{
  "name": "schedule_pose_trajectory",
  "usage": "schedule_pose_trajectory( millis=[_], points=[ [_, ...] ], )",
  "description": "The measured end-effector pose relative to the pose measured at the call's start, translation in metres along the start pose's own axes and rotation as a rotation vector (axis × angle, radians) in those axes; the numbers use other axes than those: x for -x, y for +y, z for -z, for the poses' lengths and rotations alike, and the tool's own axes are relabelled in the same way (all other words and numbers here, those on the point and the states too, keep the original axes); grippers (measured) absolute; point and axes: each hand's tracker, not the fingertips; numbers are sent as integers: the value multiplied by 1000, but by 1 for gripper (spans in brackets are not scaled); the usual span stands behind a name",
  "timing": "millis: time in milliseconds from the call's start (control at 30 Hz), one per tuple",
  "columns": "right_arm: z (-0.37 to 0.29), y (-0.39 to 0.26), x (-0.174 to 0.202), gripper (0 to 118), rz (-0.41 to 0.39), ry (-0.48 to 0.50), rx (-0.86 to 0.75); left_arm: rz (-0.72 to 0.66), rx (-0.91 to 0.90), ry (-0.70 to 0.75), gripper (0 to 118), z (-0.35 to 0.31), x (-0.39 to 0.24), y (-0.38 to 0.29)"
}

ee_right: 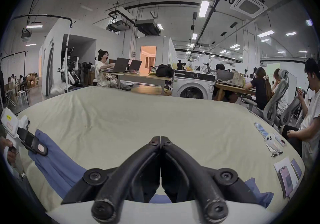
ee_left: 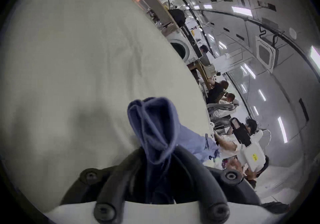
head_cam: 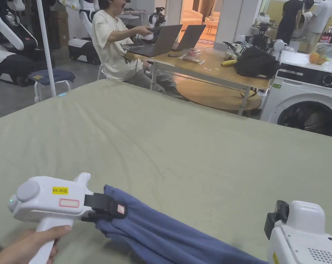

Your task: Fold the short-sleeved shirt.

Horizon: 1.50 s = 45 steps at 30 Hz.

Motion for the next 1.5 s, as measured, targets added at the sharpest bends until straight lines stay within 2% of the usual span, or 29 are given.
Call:
schedule_pose_trajectory(
  millis=[233, 300, 367, 467, 567, 700, 900, 1033, 1167, 1233, 1300, 1367, 1400, 1500],
  points=[
    [0, 7, 11, 0, -2, 35, -12, 49, -8, 243, 3, -37, 11, 30],
    [-2, 8, 11, 0, 2, 40, -15, 66, 2, 238, 3, -29, -47, -12],
    [-4, 10, 10, 0, 3, 45, -17, 72, 8, 216, 3, -26, -65, -15],
    [-8, 11, 7, 0, 3, 46, -20, 55, 38, 90, 3, -13, -96, -24],
    [-12, 12, 0, 0, 12, 40, -23, 50, 96, -28, 3, 10, -114, -25],
    [-16, 12, -10, 0, 22, 26, -26, 59, 151, -37, 3, 59, -137, -32],
    [-22, 7, -25, 0, 36, -6, -13, 89, 308, 121, 3, 151, -141, -55],
    [-23, 0, -35, 0, 36, -27, 5, 88, 368, 260, 3, 189, -135, -79],
    [-23, -3, -41, 0, 50, -39, 18, 17, 345, 209, 3, 197, -127, -84],
    [-22, -4, -42, 0, 57, -42, 21, 16, 345, 173, 9, 191, -133, -83],
    [-22, -4, -41, 0, 62, -40, 25, 36, 350, 158, 23, 185, -141, -83],
    [-23, -4, -41, 0, 61, -34, 27, 49, 352, 159, 42, 172, -150, -80],
    [-23, -4, -41, 0, 60, -33, 26, 59, 348, 134, 47, 164, -153, -78],
    [-26, -4, -40, 0, 60, -28, 22, 46, 308, 16, 48, 138, -159, -69]
  ],
)
